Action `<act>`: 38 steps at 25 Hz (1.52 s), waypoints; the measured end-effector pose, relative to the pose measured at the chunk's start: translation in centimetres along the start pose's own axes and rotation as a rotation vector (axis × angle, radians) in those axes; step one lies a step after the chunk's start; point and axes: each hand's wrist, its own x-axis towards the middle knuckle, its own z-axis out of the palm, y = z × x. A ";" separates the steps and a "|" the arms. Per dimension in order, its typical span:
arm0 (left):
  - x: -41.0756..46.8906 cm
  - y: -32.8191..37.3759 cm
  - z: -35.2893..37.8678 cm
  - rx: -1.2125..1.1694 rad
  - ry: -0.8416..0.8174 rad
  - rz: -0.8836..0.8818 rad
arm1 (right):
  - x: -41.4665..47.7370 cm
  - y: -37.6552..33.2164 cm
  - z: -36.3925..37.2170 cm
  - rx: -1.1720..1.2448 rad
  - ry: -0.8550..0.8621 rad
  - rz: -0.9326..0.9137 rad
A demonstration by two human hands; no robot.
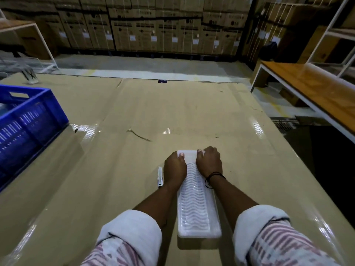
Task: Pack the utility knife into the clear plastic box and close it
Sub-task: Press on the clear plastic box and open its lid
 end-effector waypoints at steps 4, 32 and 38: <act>-0.2 -0.1 -0.2 -0.048 0.031 0.043 | -0.1 -0.1 -0.1 -0.009 0.038 -0.047; -6.7 -0.6 -1.3 0.004 -0.054 0.052 | -6.0 0.4 -1.2 -0.126 0.028 0.018; -6.9 -0.5 -1.7 -0.058 -0.029 0.115 | -6.4 0.1 -1.4 -0.172 0.119 -0.019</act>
